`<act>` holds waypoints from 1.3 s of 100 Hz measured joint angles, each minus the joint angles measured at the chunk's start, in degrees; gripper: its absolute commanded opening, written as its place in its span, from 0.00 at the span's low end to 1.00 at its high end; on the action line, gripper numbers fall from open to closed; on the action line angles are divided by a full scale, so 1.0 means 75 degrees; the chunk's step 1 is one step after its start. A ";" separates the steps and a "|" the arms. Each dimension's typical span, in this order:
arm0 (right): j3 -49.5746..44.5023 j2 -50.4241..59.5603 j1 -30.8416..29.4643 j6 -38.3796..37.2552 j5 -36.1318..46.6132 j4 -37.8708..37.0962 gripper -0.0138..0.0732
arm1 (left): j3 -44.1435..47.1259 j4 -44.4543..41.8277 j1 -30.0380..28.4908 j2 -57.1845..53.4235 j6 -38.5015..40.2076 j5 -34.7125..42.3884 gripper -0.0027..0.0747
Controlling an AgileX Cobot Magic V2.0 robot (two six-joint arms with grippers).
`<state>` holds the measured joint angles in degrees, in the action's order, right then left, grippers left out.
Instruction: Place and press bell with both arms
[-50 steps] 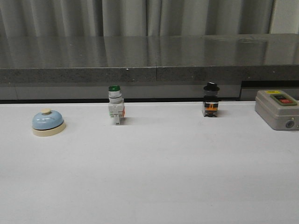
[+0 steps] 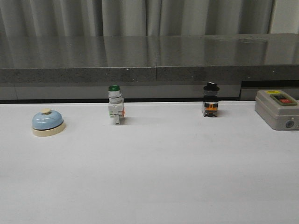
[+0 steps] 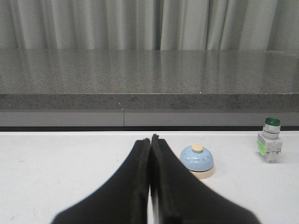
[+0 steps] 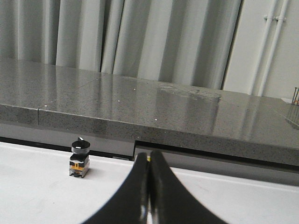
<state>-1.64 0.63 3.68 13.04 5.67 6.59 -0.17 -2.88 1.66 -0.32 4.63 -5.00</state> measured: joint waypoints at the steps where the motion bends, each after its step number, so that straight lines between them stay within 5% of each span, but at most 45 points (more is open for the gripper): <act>1: 0.0000 0.0000 0.0000 0.0000 0.0000 0.0000 0.08 | 0.0000 0.0000 0.0000 0.0000 0.0000 0.0000 0.01; 42: 0.0000 0.0000 0.0000 0.0000 0.0000 0.0000 0.08 | -0.0631 0.0110 0.0000 0.0357 0.0000 -0.0785 0.01; 93: 0.0000 0.0000 0.0000 0.0000 -0.0010 0.0000 0.08 | -0.4797 0.0194 0.0000 0.5109 0.0000 -0.3259 0.01; 130: 0.0000 0.0000 0.0000 0.0014 -0.0010 0.0000 0.08 | -0.6019 0.0194 0.0000 0.7604 0.0000 -0.4516 0.01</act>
<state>-1.64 0.63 3.68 13.15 5.60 6.59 -45.31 -1.42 1.66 56.71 4.63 -38.87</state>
